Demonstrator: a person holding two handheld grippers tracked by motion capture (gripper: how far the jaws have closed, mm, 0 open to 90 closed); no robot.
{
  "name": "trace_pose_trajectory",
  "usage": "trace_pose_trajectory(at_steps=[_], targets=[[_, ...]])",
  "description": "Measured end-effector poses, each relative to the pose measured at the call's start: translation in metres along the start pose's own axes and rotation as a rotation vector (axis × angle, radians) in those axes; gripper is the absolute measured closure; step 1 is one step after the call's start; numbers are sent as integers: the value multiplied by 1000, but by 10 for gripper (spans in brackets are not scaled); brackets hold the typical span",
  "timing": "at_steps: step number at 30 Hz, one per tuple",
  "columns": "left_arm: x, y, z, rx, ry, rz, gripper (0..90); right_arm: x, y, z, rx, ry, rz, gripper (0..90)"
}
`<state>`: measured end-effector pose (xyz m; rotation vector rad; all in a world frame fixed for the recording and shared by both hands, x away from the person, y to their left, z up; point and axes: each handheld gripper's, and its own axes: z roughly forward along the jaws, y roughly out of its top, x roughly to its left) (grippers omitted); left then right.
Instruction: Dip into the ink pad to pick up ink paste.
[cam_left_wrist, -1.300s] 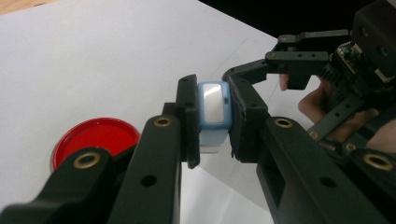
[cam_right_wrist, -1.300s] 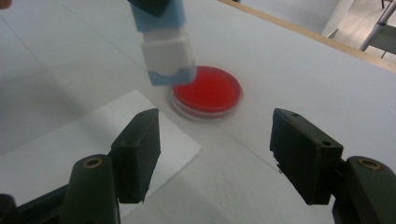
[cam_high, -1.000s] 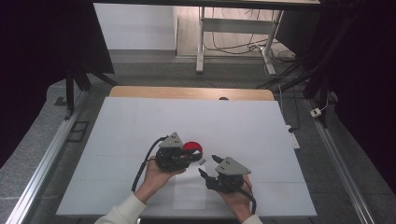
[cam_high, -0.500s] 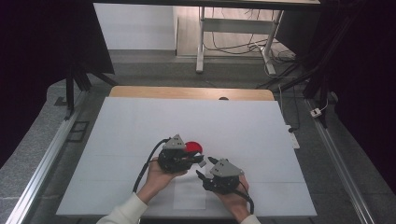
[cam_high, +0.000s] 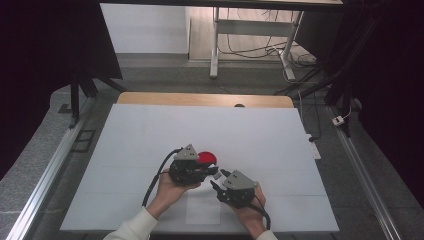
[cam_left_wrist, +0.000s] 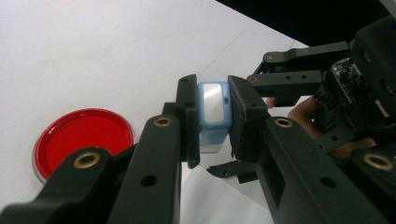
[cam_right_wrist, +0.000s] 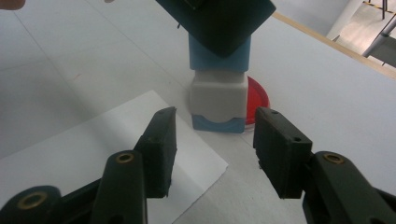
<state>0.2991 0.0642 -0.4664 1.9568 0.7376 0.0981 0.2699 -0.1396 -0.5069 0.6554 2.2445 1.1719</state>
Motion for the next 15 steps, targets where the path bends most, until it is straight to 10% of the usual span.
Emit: trace_pose_trajectory(at_steps=[15], targets=[[0,-1,2,7,-2,0,752,0,0,0,19,-10,-19,629]])
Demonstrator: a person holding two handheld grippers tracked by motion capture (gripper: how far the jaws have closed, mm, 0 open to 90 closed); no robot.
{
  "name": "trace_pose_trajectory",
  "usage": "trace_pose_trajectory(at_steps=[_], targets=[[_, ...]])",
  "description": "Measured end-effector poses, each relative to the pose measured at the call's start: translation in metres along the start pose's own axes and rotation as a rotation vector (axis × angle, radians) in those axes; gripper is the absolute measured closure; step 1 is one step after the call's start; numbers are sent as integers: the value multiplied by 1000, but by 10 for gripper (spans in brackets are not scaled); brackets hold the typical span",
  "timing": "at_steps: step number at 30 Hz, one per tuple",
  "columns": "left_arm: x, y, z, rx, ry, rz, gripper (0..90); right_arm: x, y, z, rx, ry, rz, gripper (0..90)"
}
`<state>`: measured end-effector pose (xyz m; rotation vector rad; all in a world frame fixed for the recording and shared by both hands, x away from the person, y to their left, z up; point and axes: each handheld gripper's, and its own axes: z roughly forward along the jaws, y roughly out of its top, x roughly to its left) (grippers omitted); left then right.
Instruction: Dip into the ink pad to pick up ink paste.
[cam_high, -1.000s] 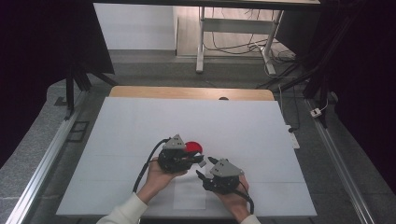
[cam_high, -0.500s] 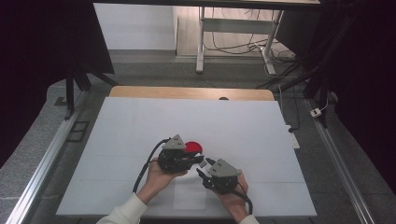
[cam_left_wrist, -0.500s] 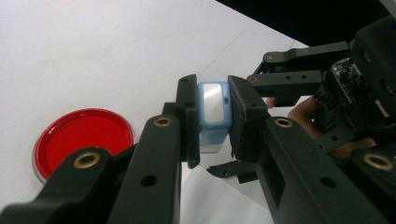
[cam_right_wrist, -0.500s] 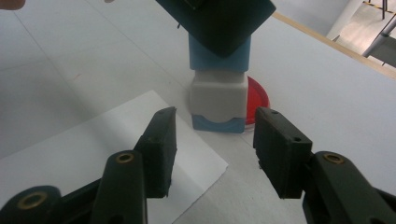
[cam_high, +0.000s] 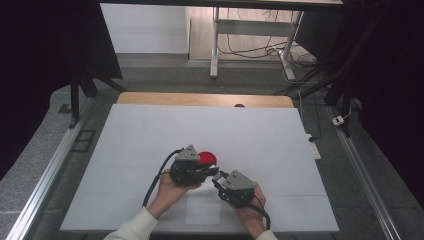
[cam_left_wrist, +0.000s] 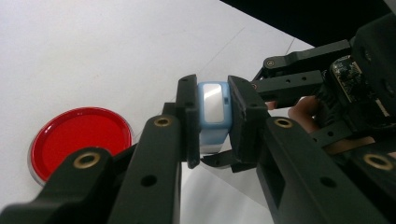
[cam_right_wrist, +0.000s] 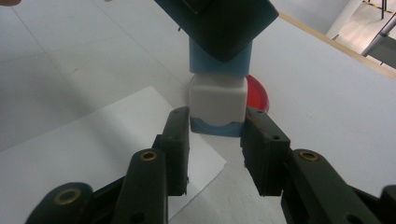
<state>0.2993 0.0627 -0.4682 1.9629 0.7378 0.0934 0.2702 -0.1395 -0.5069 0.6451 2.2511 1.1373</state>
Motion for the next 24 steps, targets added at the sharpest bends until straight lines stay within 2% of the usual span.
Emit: trace_pose_trajectory(at_steps=[7,24], targets=[[0,0,-1,-2,1,0,752,0,0,1,-12,6,3,632],[-1,0,1,7,-2,4,752,1,-1,2,9,1,-5,636]])
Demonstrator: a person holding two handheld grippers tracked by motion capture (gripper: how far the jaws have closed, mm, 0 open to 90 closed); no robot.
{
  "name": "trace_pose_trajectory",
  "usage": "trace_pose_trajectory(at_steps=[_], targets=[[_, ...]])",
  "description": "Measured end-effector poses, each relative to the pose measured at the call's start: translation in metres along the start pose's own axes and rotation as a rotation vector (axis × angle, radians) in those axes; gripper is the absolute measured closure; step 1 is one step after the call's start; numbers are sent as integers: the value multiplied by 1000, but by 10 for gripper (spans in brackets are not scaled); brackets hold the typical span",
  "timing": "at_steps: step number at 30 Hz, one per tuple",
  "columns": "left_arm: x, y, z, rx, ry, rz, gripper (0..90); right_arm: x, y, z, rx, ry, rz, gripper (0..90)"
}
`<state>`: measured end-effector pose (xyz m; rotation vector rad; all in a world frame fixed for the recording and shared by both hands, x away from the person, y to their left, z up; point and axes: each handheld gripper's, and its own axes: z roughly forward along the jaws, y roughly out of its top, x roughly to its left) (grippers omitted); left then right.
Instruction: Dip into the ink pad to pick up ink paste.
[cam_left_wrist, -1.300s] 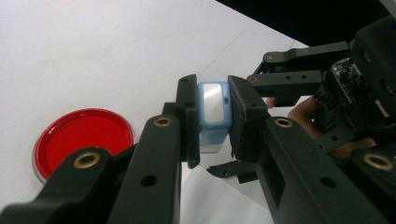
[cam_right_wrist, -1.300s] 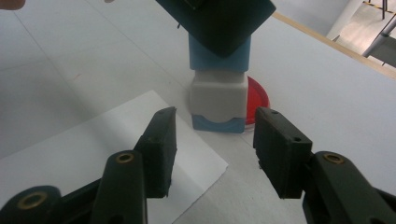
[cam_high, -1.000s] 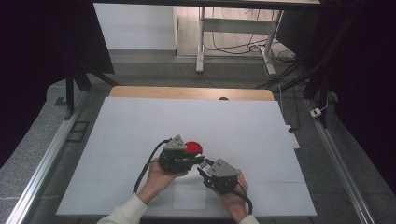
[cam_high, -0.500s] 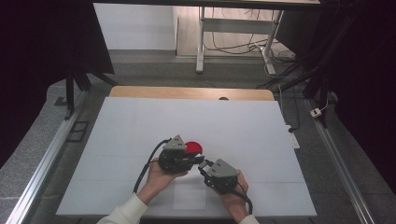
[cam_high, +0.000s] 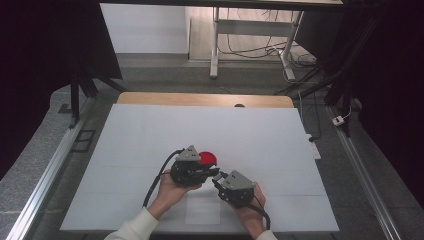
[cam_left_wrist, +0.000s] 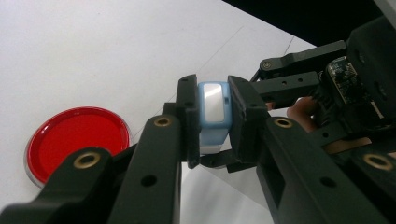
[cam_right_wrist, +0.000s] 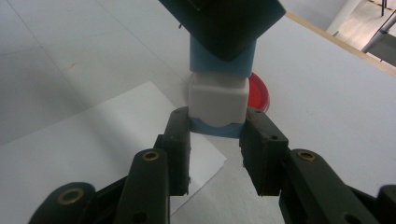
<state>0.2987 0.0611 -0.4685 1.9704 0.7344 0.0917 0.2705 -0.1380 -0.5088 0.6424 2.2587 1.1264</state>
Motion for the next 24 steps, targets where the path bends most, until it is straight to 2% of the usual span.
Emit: trace_pose_trajectory(at_steps=[7,11,17,24], targets=[[1,0,-1,-4,1,-7,753,1,1,-1,2,-17,-17,648],[0,0,-1,-24,5,-15,754,2,1,-2,-2,-22,-6,651],[0,0,-2,-23,3,-17,755,3,0,-2,-10,-32,-10,653],[0,-1,-1,-23,2,-20,755,2,1,-3,-1,-33,-39,654]])
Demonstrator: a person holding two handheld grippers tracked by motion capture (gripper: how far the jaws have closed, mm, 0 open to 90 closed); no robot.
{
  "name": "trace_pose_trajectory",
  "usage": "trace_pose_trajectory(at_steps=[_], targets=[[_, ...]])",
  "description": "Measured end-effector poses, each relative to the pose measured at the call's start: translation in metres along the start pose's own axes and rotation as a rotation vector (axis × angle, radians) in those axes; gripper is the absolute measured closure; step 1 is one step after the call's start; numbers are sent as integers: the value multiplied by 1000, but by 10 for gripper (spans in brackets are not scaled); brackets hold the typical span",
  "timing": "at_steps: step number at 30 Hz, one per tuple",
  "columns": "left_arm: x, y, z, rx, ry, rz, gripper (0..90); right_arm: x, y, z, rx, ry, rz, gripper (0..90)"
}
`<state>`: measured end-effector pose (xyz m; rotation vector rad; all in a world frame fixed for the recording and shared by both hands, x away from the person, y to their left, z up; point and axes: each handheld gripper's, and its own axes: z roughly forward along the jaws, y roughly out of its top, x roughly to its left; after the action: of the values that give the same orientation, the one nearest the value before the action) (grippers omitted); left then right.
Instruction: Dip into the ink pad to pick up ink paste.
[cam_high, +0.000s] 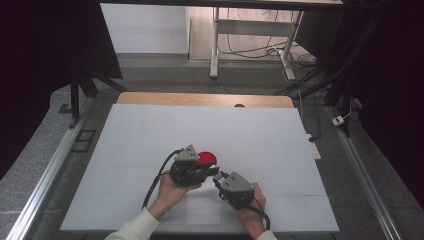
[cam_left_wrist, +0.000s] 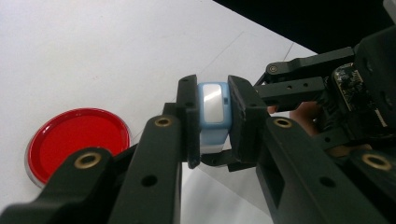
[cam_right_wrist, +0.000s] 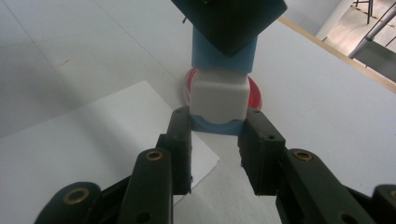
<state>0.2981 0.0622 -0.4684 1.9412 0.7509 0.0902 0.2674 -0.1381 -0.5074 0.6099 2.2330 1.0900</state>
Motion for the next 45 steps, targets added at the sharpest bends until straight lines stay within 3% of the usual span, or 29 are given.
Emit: trace_pose_trajectory(at_steps=[10,22,35,45], targets=[[0,0,-1,-7,-1,-4,755,0,-1,-1,-19,3,40,654],[1,0,-1,-8,-6,-12,755,-1,-1,-1,-12,5,17,654],[2,0,-1,-6,-7,-18,755,-2,-2,0,-28,19,47,653],[2,0,-1,-4,-13,-25,755,-3,-2,-1,-14,23,-11,654]])
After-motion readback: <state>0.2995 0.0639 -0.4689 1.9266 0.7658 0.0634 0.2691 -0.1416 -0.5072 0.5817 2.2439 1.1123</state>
